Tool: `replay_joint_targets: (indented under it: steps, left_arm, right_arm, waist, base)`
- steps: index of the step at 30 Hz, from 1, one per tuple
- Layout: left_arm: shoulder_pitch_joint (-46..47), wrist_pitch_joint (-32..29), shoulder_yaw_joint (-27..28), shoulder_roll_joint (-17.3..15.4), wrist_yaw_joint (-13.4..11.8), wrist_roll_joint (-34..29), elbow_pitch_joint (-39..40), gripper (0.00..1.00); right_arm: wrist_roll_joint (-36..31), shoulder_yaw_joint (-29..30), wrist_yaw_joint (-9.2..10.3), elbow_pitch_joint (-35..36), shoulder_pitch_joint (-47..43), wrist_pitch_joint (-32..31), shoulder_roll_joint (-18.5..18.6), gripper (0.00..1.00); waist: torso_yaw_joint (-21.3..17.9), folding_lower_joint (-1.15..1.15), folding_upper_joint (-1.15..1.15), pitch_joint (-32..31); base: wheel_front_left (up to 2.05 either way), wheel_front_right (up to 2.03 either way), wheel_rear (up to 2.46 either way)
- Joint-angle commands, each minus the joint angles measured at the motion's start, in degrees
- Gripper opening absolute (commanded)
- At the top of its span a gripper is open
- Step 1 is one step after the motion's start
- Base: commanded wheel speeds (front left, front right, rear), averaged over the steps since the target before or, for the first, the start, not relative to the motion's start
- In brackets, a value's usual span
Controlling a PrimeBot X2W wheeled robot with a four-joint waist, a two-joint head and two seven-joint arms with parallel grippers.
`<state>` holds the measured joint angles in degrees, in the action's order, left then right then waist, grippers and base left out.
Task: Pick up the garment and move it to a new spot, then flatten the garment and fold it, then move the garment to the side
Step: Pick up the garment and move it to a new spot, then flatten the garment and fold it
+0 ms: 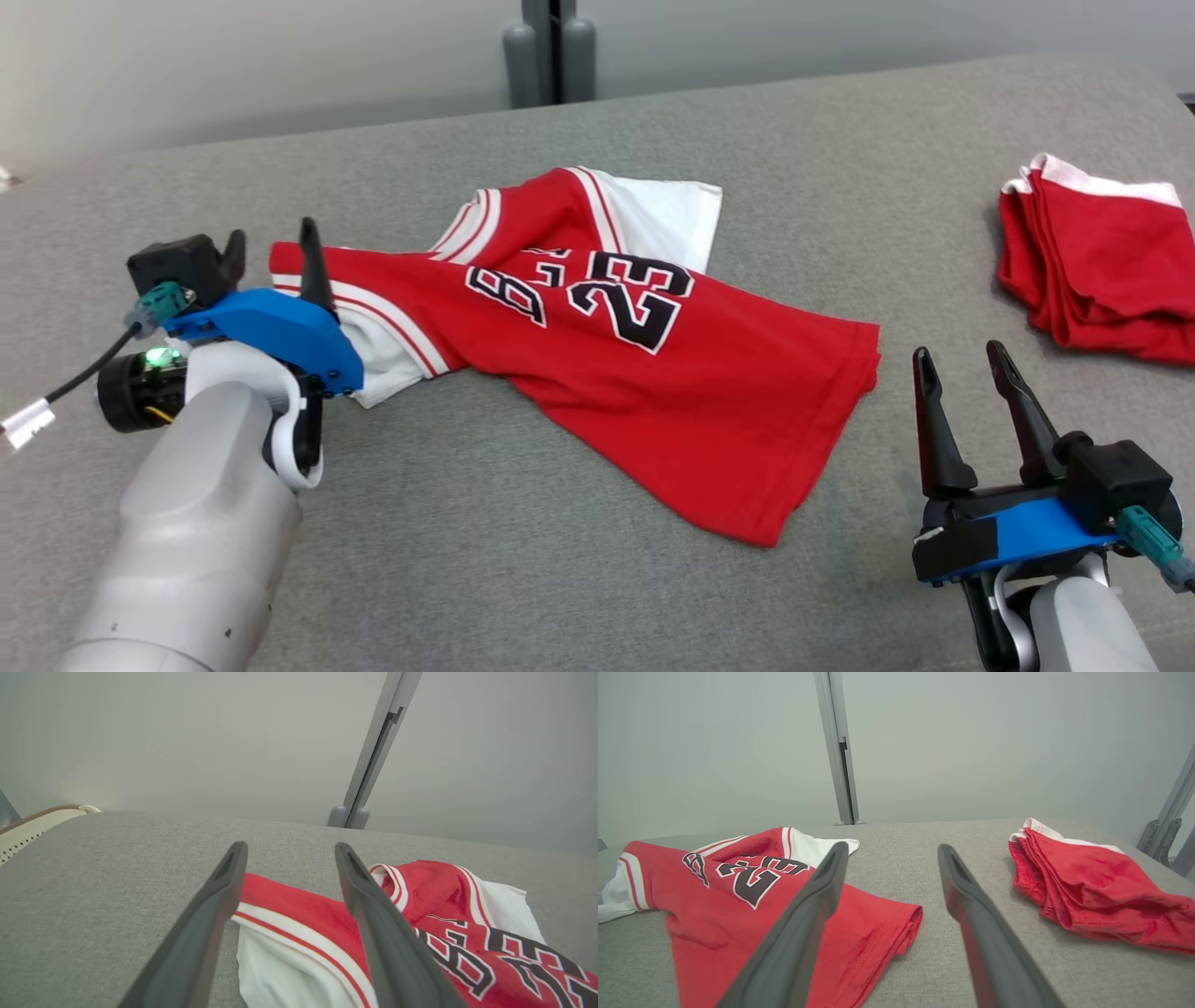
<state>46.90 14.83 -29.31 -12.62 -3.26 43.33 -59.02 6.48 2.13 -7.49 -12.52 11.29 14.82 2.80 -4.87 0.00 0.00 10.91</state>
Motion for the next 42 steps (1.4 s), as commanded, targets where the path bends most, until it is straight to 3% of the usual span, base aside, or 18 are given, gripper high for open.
replay_joint_targets:
  steps: [1,7,17,24,30,42]
  left_arm:
    - [-1.2,0.4,0.2,0.1,0.5,-0.6,0.6,1.00]
    - [-7.1,0.4,2.5,0.1,1.2,-5.1,9.8,1.00]
    - [-26.8,0.4,9.9,1.9,1.1,-12.3,26.8,1.00]
    - [-38.5,0.4,13.4,2.9,0.2,-16.9,34.5,1.00]
    - [-43.1,0.4,14.5,4.3,0.3,-18.5,37.1,1.00]
    - [-43.3,0.4,14.1,4.9,0.7,-19.8,36.1,1.00]
  right_arm:
    - [-0.3,0.2,-0.01,-0.2,0.1,0.3,0.2,1.00]
    - [-1.3,1.0,-0.01,-0.6,-1.4,0.3,0.2,1.00]
    - [-2.6,2.6,-0.01,-1.6,-6.2,0.3,0.2,1.00]
    - [-0.8,1.6,-0.01,-2.0,-9.8,0.4,0.2,1.00]
    - [1.6,-0.7,-0.01,-2.8,-10.2,0.4,0.2,1.00]
    - [1.6,-2.0,-0.01,-4.5,-9.6,0.5,0.2,1.00]
  waist:
    - [0.4,0.00,0.00,-0.3]
    - [2.7,0.00,0.00,-2.9]
    - [5.8,0.00,0.00,-8.3]
    - [6.7,0.00,0.00,-11.0]
    - [7.2,0.00,0.00,-12.1]
    - [7.2,0.00,0.00,-13.0]
  base:
    - [0.00,0.00,0.00]
    - [0.00,0.00,0.00]
    - [0.00,0.00,0.00]
    - [0.00,0.00,0.00]
    - [0.00,0.00,0.00]
    - [0.00,0.00,0.00]
